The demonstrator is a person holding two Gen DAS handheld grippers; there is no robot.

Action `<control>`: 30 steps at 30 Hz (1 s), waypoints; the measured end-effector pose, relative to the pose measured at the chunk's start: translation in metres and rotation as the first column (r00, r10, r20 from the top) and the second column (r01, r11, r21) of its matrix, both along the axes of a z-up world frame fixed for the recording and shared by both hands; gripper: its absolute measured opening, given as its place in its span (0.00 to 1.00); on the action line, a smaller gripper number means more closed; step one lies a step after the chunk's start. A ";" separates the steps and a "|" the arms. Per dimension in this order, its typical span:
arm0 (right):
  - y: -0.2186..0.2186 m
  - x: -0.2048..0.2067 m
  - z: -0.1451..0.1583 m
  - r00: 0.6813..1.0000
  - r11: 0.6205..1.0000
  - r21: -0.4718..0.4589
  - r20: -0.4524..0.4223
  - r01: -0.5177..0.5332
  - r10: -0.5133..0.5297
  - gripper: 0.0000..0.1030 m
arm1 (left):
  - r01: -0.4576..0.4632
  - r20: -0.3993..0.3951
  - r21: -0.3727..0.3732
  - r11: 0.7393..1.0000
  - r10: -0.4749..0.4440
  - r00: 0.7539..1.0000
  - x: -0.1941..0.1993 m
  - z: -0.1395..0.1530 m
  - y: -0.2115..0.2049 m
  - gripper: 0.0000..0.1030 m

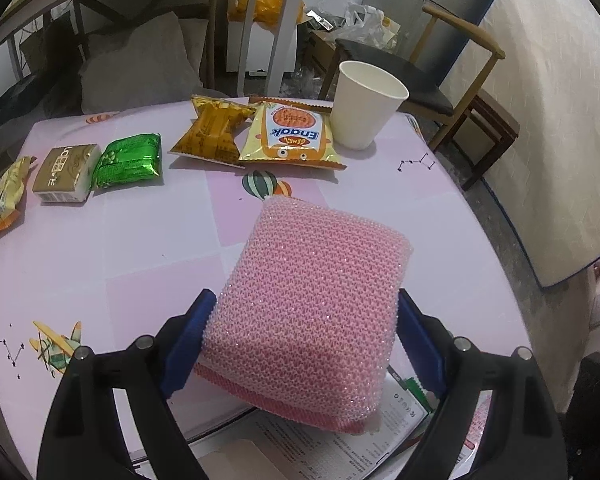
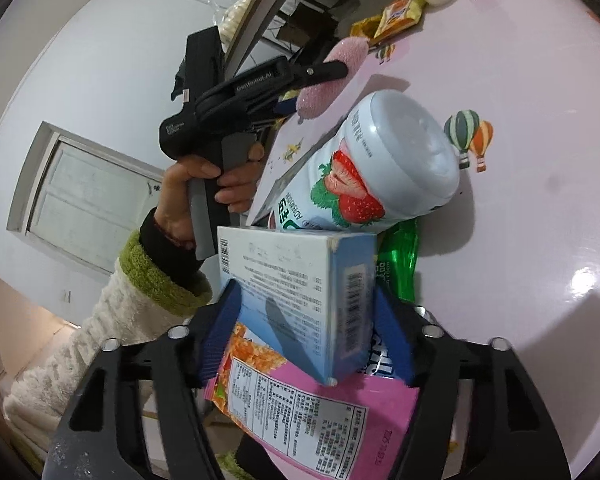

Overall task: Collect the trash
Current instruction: 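Lift and carry the box and bubble wrap with both grippers to the wastebasket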

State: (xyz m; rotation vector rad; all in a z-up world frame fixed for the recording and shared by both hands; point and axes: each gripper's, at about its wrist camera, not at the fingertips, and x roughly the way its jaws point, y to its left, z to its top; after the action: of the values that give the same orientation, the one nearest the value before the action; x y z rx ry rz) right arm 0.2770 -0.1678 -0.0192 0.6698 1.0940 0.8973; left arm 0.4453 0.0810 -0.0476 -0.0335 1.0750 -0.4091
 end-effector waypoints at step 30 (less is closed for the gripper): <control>-0.022 -0.029 0.026 0.994 0.990 0.099 0.021 0.105 -0.107 0.28 | -0.022 0.158 -0.117 0.993 0.040 0.987 -0.089 0.093 0.039 0.82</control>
State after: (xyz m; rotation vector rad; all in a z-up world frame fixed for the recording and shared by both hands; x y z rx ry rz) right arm 0.2478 -0.1901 0.0069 0.7875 0.9866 0.8698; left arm 0.3567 0.1203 0.0455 -0.1171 0.8907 -0.4379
